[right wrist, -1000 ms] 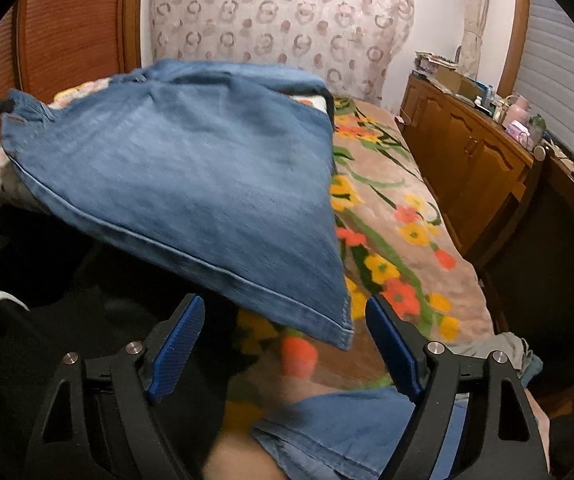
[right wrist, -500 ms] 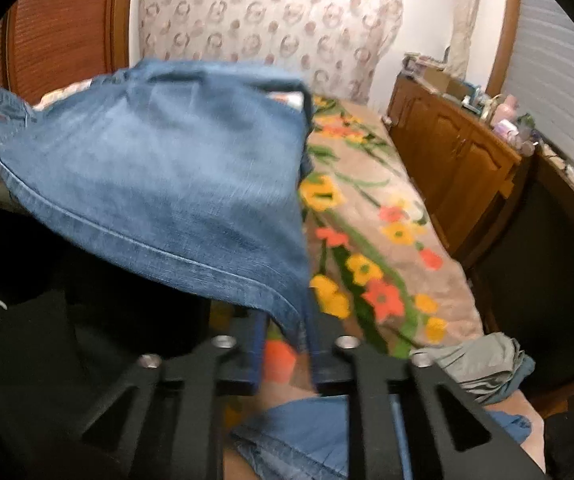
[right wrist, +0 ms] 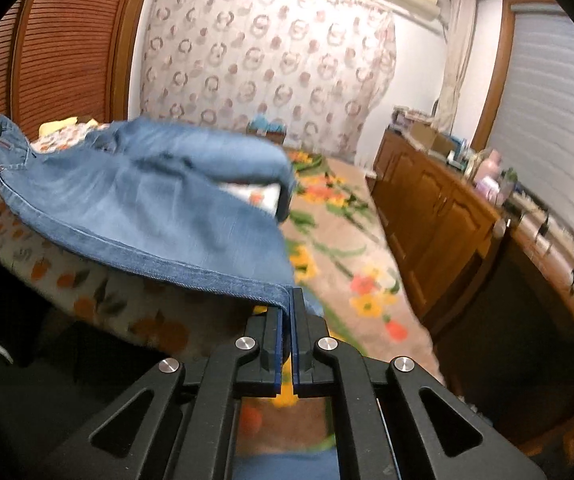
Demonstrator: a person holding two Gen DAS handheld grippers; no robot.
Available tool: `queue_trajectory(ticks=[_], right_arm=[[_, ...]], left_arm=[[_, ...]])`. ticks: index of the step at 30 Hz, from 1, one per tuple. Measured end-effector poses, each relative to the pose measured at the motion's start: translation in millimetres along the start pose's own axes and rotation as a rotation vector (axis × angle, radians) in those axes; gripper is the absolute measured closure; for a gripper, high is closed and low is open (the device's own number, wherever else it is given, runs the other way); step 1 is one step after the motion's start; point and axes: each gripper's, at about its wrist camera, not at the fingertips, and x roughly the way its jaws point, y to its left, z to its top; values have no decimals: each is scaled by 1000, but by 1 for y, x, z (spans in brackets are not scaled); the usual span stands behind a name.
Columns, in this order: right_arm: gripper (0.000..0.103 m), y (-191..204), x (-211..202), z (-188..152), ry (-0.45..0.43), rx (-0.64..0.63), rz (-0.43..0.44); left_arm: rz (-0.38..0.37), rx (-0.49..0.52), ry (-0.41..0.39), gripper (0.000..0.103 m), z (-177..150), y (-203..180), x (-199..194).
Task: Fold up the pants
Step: 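Grasp the jeans hem with the right tool and lift it up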
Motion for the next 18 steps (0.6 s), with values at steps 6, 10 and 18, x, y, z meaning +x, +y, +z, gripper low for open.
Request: queue_trajectory(ticks=[6, 10, 18], right_arm=[[101, -9, 5, 32, -71, -31, -36], [101, -13, 21, 57, -105, -55, -56], [101, -8, 70, 89, -155, -94, -72]], left_arm=[[-6, 3, -41, 91, 30, -1, 8], [1, 12, -57, 91, 53, 0, 20], [18, -1, -63, 91, 93, 11, 49]])
